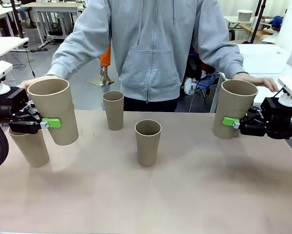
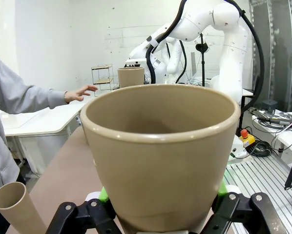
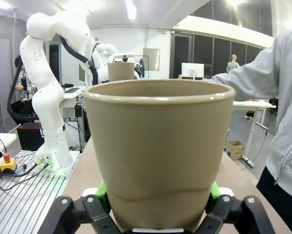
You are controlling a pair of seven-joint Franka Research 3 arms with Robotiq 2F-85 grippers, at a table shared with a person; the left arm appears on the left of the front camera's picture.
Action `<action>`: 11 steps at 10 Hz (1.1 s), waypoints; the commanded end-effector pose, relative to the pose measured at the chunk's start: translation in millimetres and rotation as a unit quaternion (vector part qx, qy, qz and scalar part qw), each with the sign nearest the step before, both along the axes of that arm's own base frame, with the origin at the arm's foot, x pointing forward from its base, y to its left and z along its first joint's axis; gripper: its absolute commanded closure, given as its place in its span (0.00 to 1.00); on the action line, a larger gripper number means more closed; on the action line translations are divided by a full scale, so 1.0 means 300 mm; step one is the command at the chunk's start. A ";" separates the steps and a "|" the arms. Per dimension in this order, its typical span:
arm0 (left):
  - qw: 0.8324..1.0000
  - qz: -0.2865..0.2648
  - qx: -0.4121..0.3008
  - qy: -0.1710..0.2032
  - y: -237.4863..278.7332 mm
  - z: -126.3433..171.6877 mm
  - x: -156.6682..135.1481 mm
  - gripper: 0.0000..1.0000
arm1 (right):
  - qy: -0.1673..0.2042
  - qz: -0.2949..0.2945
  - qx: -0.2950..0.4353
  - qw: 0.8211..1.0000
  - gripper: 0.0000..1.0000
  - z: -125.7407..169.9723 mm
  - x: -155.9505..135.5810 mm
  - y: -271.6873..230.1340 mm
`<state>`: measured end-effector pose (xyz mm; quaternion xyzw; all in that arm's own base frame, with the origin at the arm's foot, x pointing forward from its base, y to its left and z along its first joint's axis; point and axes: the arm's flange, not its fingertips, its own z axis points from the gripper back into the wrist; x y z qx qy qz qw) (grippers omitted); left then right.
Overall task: Stack the cups and store them in the basket.
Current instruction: Place the stack of Reusable plastic cups into the Pantry Basket.
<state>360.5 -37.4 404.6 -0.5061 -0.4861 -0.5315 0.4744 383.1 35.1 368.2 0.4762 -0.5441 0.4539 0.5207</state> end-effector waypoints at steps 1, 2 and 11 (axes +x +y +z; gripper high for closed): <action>1.000 0.002 -0.003 0.000 0.006 0.017 -0.005 0.15 | -0.004 0.000 0.000 1.000 0.17 0.007 0.000 0.001; 1.000 0.002 -0.003 0.000 0.006 0.017 -0.005 0.15 | -0.004 0.000 0.000 1.000 0.17 0.007 0.000 0.001; 1.000 0.002 -0.003 0.000 0.006 0.017 -0.005 0.15 | -0.004 0.000 0.000 1.000 0.17 0.007 0.000 0.001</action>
